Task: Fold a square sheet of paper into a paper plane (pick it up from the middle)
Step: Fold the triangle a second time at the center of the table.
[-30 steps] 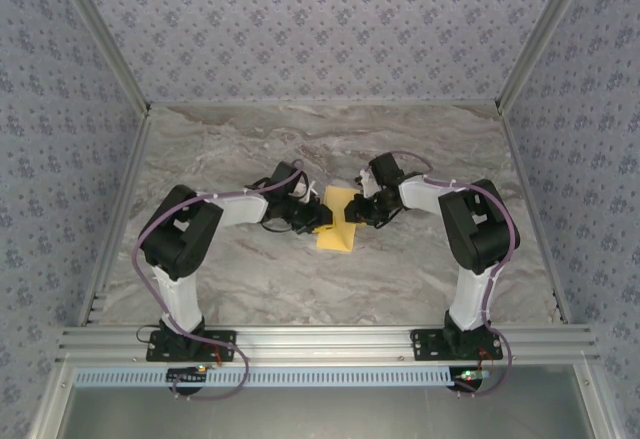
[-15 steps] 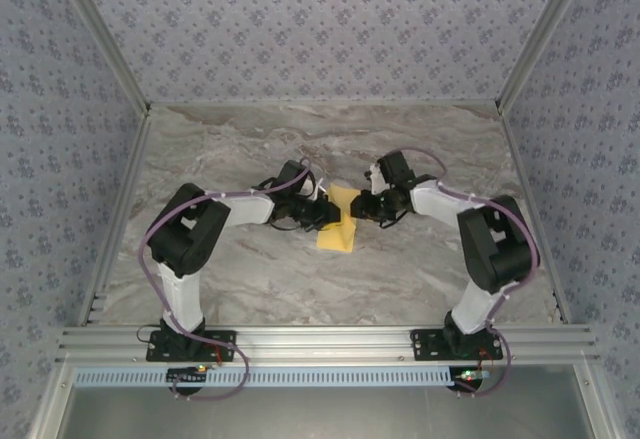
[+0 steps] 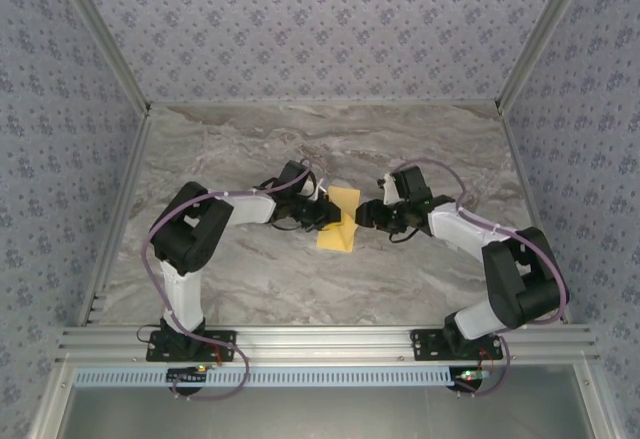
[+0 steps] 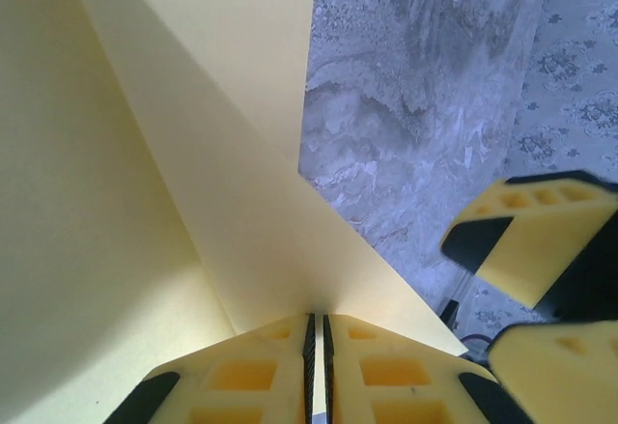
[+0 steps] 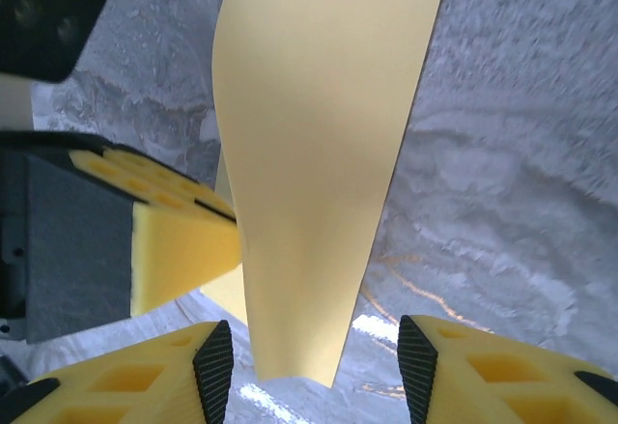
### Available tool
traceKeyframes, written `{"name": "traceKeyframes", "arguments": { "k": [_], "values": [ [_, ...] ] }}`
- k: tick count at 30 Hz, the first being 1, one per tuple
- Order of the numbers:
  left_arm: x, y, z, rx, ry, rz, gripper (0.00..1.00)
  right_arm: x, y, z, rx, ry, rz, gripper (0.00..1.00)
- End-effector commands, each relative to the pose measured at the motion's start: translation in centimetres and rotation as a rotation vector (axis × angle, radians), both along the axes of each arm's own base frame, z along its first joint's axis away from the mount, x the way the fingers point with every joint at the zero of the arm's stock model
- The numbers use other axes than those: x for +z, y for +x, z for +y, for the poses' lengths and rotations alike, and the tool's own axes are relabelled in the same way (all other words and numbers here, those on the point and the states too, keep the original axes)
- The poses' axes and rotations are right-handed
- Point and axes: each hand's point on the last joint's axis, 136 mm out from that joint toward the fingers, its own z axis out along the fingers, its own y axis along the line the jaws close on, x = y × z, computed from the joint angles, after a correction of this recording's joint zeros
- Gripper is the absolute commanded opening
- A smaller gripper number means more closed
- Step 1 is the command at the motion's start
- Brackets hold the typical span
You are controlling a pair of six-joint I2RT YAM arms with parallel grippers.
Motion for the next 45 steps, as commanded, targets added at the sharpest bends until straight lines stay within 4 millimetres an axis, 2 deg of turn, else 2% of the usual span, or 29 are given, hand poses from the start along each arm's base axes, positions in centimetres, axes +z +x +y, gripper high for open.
{"name": "traceKeyframes", "arguments": {
  "k": [1,4,14,19,26,40,45],
  "values": [
    [0.6,0.8,-0.6,0.006,-0.017,-0.025,0.15,0.3,-0.2,1.5,0.015,0.084,-0.001,0.52],
    [0.6,0.8,-0.6,0.006,-0.016,-0.023,0.15,0.1,-0.4,2.0,0.013,0.102,0.003,0.49],
    [0.5,0.7,-0.5,0.008,-0.011,-0.022,0.15,-0.7,-0.4,2.1,-0.003,0.095,0.015,0.23],
    [1.2,0.8,-0.5,0.006,-0.02,-0.035,0.15,-1.3,0.0,1.6,0.005,0.038,0.012,0.11],
    [2.9,0.9,-0.6,0.0,-0.05,-0.085,0.16,-2.5,0.5,1.5,0.087,-0.012,0.027,0.09],
    [3.4,1.1,-0.5,0.016,-0.063,-0.114,0.16,-3.6,1.6,2.0,0.143,-0.022,0.04,0.1],
    [2.7,1.2,-0.6,0.013,-0.051,-0.098,0.16,-3.9,2.0,2.2,0.157,-0.036,0.043,0.1]
  ]
}}
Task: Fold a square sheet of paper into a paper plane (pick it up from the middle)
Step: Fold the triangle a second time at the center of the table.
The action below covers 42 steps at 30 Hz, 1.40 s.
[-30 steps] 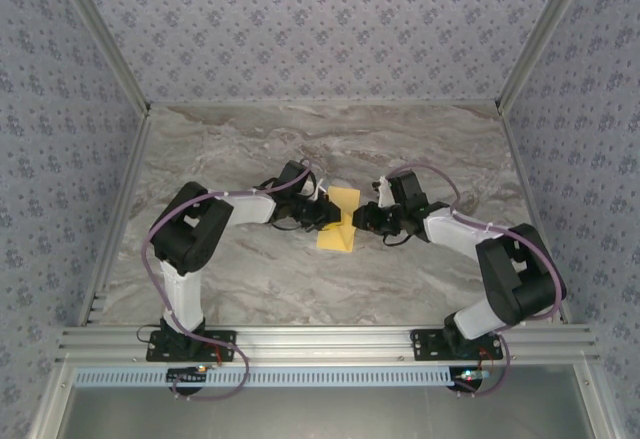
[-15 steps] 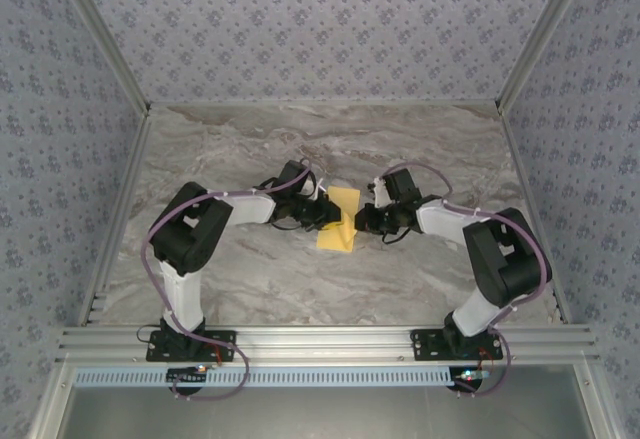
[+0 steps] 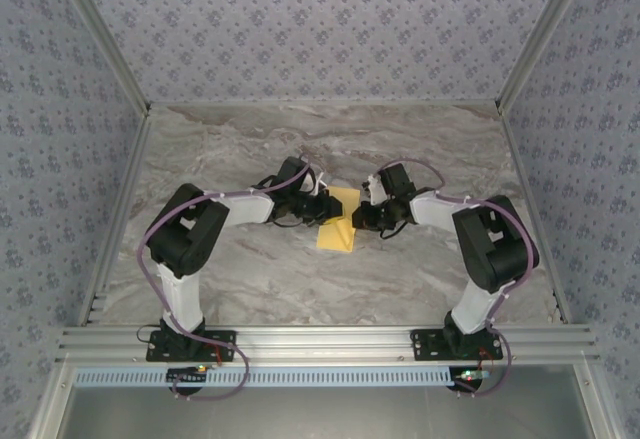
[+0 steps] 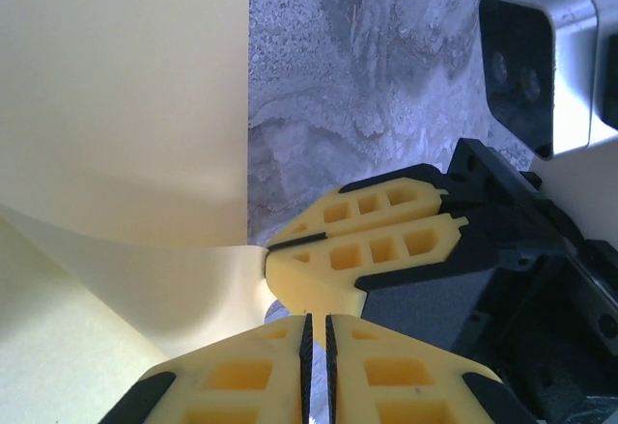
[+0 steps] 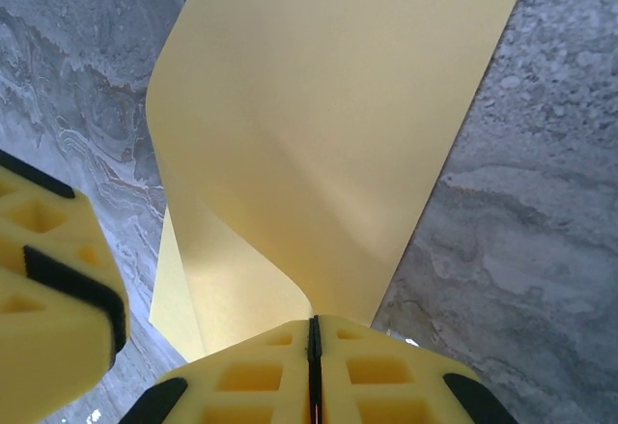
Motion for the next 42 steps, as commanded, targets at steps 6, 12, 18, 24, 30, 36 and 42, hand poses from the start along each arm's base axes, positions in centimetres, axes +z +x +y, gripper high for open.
{"name": "traceKeyframes", "arguments": {
  "k": [6,12,18,24,30,36,42],
  "values": [
    [0.3,0.4,-0.3,-0.009,0.003,-0.025,0.16,-0.3,0.8,0.1,0.042,-0.018,0.002,0.1],
    [-0.4,0.5,-0.2,-0.012,0.022,-0.016,0.15,-0.6,1.2,0.1,0.046,-0.033,0.001,0.1],
    [-0.8,0.8,-0.5,-0.012,0.029,-0.012,0.15,-0.9,1.3,0.0,0.042,-0.049,0.003,0.1],
    [-1.3,1.0,-0.7,-0.015,0.035,-0.007,0.15,-1.1,1.5,-0.1,0.042,-0.059,0.003,0.1],
    [-2.5,0.9,-0.3,-0.011,0.07,0.006,0.14,-1.2,1.7,-0.2,0.042,-0.068,0.003,0.11],
    [-3.5,0.8,0.0,-0.005,0.095,0.022,0.14,-1.2,1.8,-0.2,0.045,-0.071,0.003,0.11],
    [-3.8,0.7,0.2,-0.004,0.106,0.025,0.14,-1.3,2.0,-0.2,0.046,-0.074,0.002,0.11]
  ]
}}
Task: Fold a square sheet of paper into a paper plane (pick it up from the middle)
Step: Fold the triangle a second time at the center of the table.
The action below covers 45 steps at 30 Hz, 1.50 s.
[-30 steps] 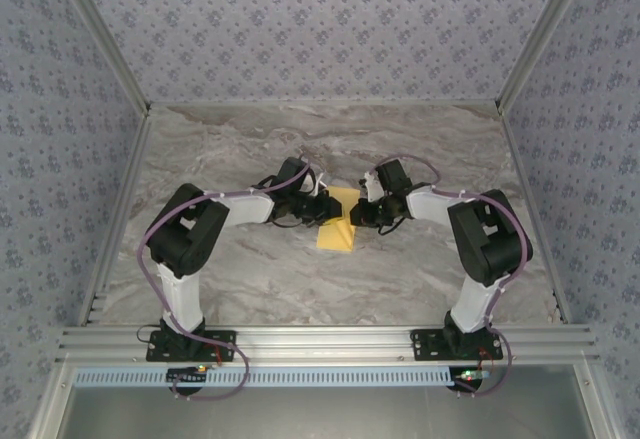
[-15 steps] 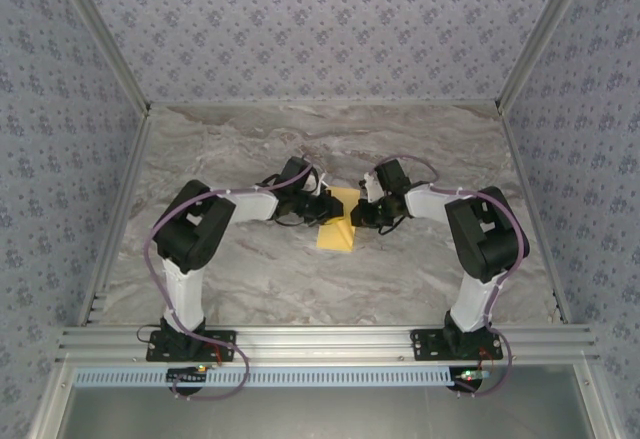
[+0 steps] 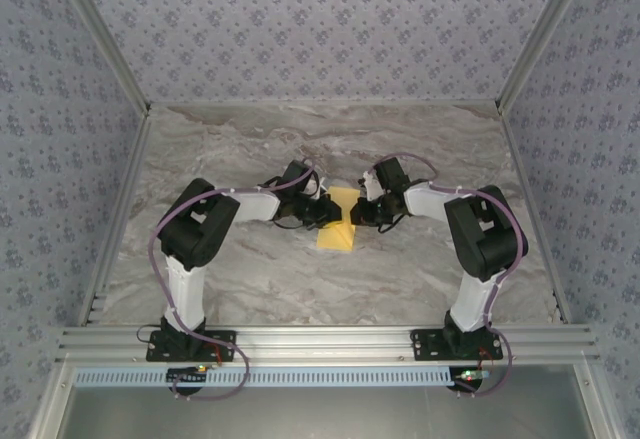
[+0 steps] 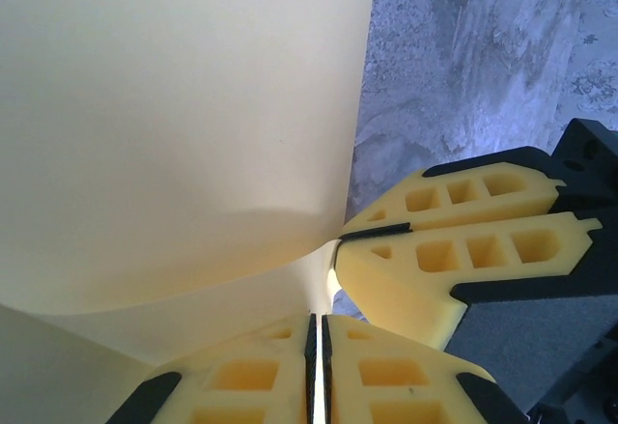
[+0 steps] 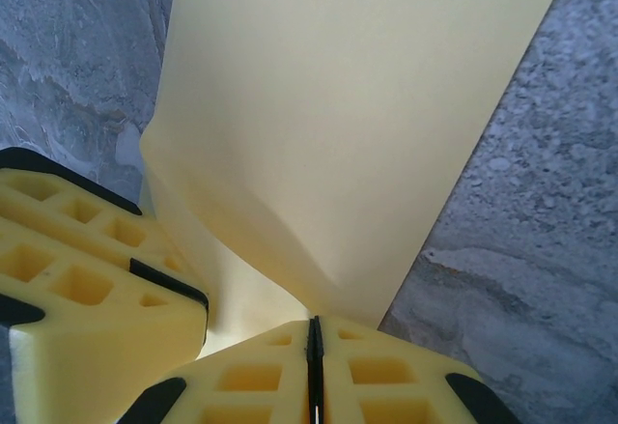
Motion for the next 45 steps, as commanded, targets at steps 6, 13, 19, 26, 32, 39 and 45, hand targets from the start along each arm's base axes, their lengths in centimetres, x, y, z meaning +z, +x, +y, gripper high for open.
{"name": "traceKeyframes", "arguments": {
  "k": [6,13,19,26,32,39,45],
  "values": [
    [-0.4,0.2,0.1,-0.005,0.024,-0.012,0.14,-0.4,0.8,-0.2,0.011,-0.025,0.0,0.11],
    [-0.7,0.0,0.3,-0.004,0.037,-0.007,0.14,-0.5,0.6,-0.2,0.016,-0.023,0.008,0.12],
    [-1.0,-0.1,0.5,-0.004,0.052,-0.003,0.13,-0.5,0.3,-0.1,0.023,-0.017,0.02,0.14],
    [-1.3,-0.3,0.7,-0.004,0.061,0.003,0.13,-0.7,0.3,-0.1,0.029,-0.022,0.021,0.12],
    [-1.5,-0.4,0.9,-0.003,0.069,0.005,0.13,-0.7,0.4,0.0,0.035,-0.025,0.019,0.11],
    [-1.9,-0.6,1.3,0.001,0.09,0.012,0.13,-0.8,0.4,0.1,0.037,-0.026,0.021,0.11],
    [-2.2,-0.8,1.5,0.003,0.1,0.015,0.13,-0.9,0.3,0.2,0.043,-0.026,0.027,0.12]
  ]
}}
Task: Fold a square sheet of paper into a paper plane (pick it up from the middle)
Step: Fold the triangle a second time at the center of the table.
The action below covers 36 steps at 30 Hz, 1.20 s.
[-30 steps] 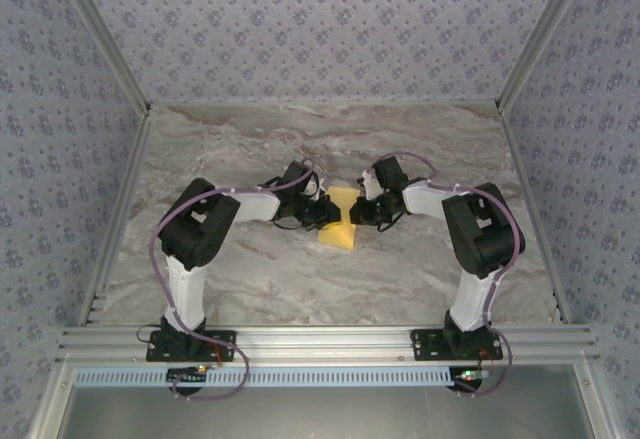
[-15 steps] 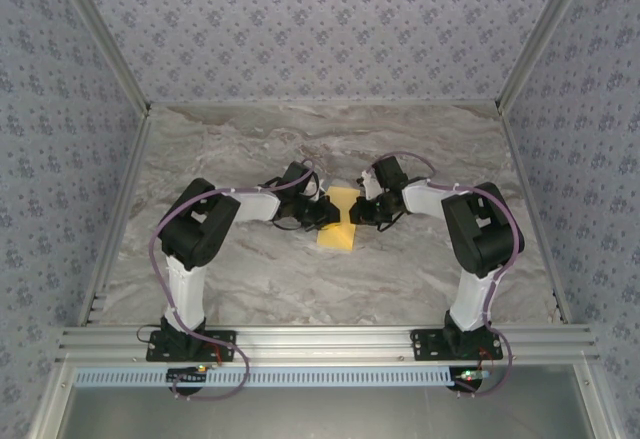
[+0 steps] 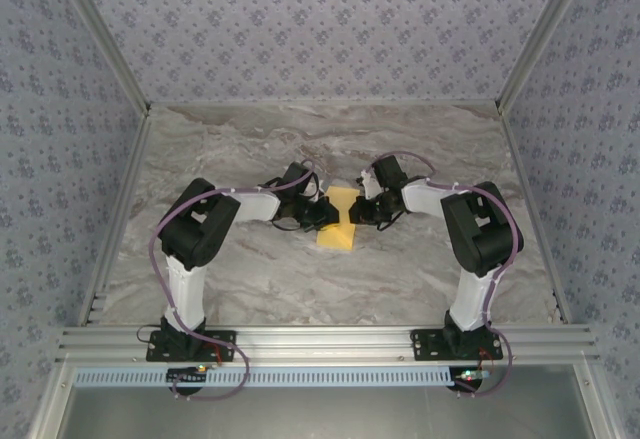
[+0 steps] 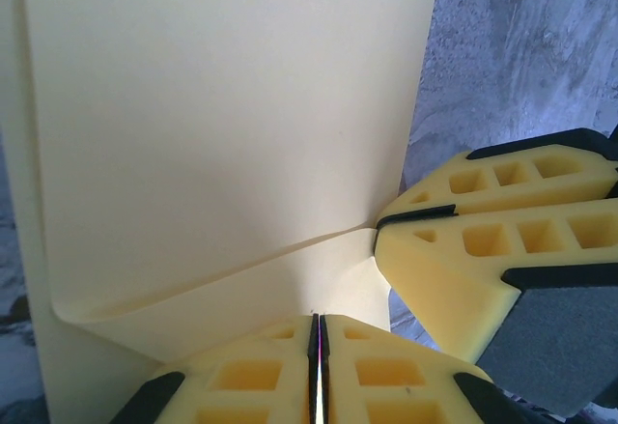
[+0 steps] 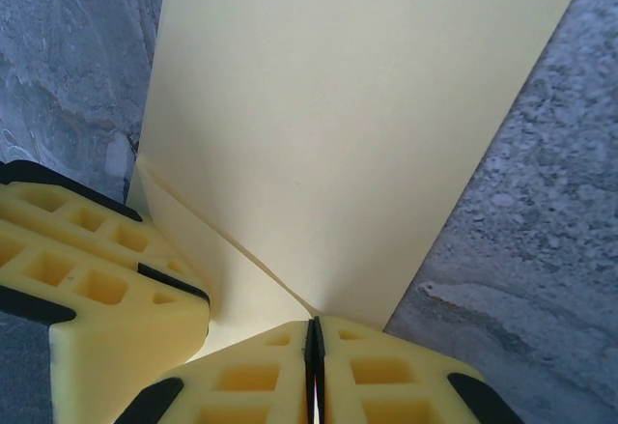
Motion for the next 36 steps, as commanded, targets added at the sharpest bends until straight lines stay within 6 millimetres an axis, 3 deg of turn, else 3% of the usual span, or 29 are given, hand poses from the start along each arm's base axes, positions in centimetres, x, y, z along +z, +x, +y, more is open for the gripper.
{"name": "traceKeyframes", "arguments": {
  "k": [1,10,17,21,27,36],
  "values": [
    [-1.1,-0.6,0.8,-0.005,0.042,0.014,0.13,-0.5,-0.2,-0.1,0.02,-0.016,0.02,0.12],
    [-2.0,-0.9,1.5,0.004,0.091,0.032,0.12,-0.5,-0.1,-0.2,0.009,-0.032,0.02,0.13],
    [-2.6,-1.2,1.9,0.01,0.12,0.041,0.12,2.0,1.0,-1.1,-0.064,-0.039,-0.045,0.21],
    [-2.7,-1.1,1.9,0.012,0.12,0.039,0.12,2.0,0.7,-1.3,-0.075,-0.041,-0.04,0.22],
    [-2.8,-1.0,1.9,0.015,0.123,0.042,0.11,2.7,0.1,-0.7,-0.073,0.007,-0.044,0.15],
    [-3.0,-1.1,2.0,0.02,0.13,0.045,0.11,0.7,-1.3,0.8,-0.019,0.045,0.042,0.08]
  ]
}}
